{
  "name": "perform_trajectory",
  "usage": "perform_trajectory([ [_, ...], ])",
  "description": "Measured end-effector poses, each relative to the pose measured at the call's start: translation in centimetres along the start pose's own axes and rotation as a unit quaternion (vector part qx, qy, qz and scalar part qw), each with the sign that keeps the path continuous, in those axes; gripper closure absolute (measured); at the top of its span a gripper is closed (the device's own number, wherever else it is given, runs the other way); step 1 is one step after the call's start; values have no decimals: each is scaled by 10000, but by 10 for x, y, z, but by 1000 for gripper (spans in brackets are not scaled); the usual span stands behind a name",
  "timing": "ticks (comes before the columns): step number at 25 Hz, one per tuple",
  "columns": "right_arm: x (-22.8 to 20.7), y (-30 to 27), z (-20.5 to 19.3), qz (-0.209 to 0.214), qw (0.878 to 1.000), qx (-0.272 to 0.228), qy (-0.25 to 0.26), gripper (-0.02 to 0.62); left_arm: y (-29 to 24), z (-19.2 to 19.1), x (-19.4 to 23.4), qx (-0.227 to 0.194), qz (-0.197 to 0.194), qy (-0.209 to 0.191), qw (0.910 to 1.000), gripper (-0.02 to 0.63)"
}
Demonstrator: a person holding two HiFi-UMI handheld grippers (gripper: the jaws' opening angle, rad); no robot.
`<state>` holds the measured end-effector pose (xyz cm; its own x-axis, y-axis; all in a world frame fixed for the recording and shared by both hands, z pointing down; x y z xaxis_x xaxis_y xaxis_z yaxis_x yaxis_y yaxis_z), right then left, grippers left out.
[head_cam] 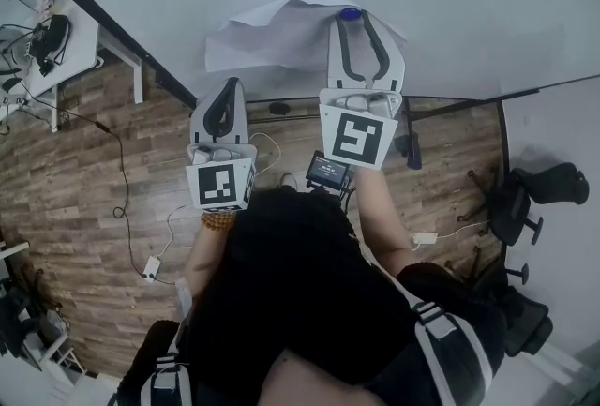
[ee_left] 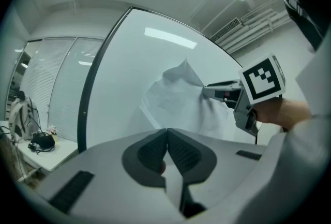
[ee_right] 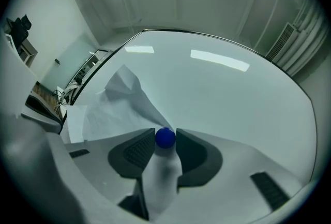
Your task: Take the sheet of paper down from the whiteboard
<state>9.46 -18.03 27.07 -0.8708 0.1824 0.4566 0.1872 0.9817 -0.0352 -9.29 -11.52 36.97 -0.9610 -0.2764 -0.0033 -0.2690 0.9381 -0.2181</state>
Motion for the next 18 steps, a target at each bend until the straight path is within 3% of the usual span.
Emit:
perform_trajectory([
  [9,-2,-2,0,129,9997,-11,-197,472,0,-1,1,-57,13,38,10000,595],
  [18,-1,-3,1,127,9997,-50,-210,473,-3,-6,8,11,-227,371,9991,566],
])
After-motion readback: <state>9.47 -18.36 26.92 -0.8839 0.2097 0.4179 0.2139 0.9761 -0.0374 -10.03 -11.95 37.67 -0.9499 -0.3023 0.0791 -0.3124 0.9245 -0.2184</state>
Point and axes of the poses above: the fingertips, and each gripper's own axes: y backward along the fingers, x to its left, z out of its top, the point moved 7 cm from there along y, backward along the fingers, and after that the axes turned 15 degrees about x, right-handed, at the moved point
